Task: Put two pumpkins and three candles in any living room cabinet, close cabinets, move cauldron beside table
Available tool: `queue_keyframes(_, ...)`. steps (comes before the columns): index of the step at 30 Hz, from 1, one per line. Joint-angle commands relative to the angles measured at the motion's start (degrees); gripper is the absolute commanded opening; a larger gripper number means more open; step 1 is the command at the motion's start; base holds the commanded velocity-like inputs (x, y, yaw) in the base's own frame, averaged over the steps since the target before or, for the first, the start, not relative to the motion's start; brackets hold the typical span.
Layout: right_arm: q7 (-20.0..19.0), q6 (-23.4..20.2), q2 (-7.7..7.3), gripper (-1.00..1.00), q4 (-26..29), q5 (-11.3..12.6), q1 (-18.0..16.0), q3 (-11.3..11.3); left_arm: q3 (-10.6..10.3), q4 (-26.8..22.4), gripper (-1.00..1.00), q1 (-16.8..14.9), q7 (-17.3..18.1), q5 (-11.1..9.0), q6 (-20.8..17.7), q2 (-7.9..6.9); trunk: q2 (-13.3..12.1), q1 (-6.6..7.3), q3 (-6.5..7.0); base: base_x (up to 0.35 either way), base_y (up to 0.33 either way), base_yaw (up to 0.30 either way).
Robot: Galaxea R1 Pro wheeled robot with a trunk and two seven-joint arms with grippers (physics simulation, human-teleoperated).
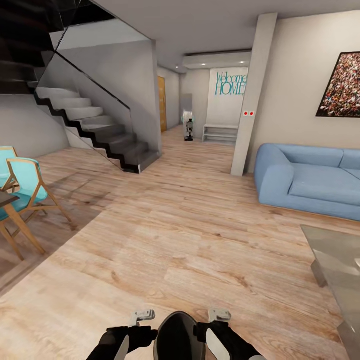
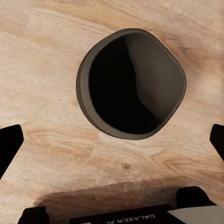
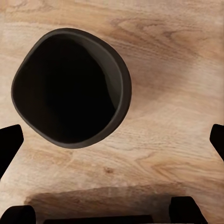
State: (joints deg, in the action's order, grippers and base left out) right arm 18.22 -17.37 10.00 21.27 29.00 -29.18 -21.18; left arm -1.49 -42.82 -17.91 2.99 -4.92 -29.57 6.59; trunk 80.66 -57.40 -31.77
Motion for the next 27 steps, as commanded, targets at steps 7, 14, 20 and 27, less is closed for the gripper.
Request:
queue_keyframes(7,0.0,0.4,0.00,1.00,0.0,0.0,0.0,0.0,0.0,0.8,1.00,0.0,0.0,0.0,2.0,0.00,2.8,-1.54,-1.26,0.000,0.000,0.000)
queue_keyframes(14,0.0,0.5,0.00,1.00,0.0,0.0,0.1,0.0,0.0,1.2,1.00,0.0,0.0,0.0,2.5,0.00,5.6,-3.08,-2.52,0.000,0.000,0.000)
queue_keyframes(20,0.0,0.5,0.00,1.00,0.1,0.0,0.2,0.0,0.0,1.3,1.00,0.0,0.0,0.0,2.6,0.00,8.0,-4.40,-3.60,0.000,0.000,0.000)
queue_keyframes(27,0.0,0.7,0.00,1.00,0.1,-0.1,0.5,0.0,0.0,1.3,1.00,-0.1,0.0,0.1,2.5,-0.04,10.8,-5.94,-4.85,0.000,0.000,0.000)
